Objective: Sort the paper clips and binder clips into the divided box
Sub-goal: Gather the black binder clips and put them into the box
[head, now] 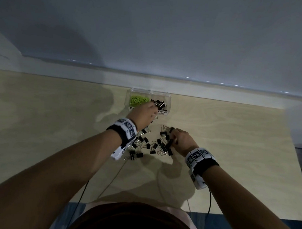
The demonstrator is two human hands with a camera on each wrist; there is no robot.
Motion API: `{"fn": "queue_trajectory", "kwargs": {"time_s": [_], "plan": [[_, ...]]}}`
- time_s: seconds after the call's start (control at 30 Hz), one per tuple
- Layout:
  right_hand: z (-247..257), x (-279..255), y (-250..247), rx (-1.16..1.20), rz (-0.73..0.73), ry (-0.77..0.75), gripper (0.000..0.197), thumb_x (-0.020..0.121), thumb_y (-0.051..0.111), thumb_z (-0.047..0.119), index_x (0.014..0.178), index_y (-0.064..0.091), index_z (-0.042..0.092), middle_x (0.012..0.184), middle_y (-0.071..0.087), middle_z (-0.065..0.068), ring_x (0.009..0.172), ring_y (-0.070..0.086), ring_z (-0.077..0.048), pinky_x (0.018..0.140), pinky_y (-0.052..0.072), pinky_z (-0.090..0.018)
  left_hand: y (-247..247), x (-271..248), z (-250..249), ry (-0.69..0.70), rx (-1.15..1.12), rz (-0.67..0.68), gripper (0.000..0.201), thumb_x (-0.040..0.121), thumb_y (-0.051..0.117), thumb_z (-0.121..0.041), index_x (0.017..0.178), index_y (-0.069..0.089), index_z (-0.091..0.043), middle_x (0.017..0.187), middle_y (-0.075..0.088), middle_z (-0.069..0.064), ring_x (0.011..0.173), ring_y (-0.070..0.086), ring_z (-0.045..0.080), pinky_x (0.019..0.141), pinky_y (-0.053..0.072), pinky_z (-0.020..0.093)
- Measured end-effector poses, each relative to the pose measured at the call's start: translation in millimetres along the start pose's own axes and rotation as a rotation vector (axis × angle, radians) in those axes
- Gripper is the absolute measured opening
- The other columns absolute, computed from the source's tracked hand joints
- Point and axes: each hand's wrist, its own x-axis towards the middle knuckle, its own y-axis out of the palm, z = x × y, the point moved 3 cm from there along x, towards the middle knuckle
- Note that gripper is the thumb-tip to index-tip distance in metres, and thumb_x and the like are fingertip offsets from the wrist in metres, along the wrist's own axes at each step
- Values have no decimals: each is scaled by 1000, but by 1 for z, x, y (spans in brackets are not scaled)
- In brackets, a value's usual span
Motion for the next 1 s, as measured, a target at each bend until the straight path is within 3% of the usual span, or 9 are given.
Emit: {"fn": "queue_trajectory", "kwargs": {"time_s": [0.1,0.2,0.33,0.43,0.63,0.77,0.93,1.0], "plan": [[5,1,-11,-36,77,16,8,79,62,6,82,60,13,88,66,-8,81,63,-25,72,52,-32,29,-25,10,-10,119,211,35,90,57,-17,125,54,-14,134,46,4,118,47,22,99,47,37],[16,10,-41,65,116,81,17,79,69,5,75,57,17,82,65,-1,74,64,-15,65,51,-21,40,-28,10,-59,214,275,48,91,54,-11,137,42,-13,148,30,9,130,33,33,103,41,42],[47,42,-95,143,-26,39,16,76,71,4,76,58,13,83,65,-2,74,65,-13,62,50,-17,45,-28,12,-121,199,288,38,88,54,-7,126,49,-11,129,42,11,115,44,30,96,44,41],[74,72,-117,71,-122,-8,15,74,73,2,79,61,10,85,66,-3,78,65,-16,71,56,-25,45,-30,16,-190,127,272,27,88,55,-7,115,52,-8,120,44,11,100,51,28,83,46,36],[83,94,-102,-107,-66,-35,24,80,69,14,102,61,15,111,61,-6,99,59,-21,90,51,-34,43,-33,22,-257,13,269,22,88,55,-6,110,50,-8,114,45,11,88,54,24,80,49,35],[53,62,-91,-42,-295,-21,16,84,52,4,91,64,12,99,64,-7,90,61,-21,85,54,-35,44,-35,25,-255,-42,259,29,87,58,-3,115,49,-7,117,46,11,100,49,23,85,40,29],[9,29,-29,-39,-100,78,14,83,61,11,95,66,17,102,59,-4,92,59,-20,87,53,-32,43,-44,25,-228,-82,177,22,86,63,-13,105,54,-9,109,53,10,98,51,24,84,41,31],[5,26,-14,-28,-126,44,11,85,60,17,91,68,15,101,57,-7,89,59,-24,84,53,-35,42,-45,25,-242,-101,152,20,85,64,-14,102,55,-11,107,53,8,95,51,22,79,39,28]]}}
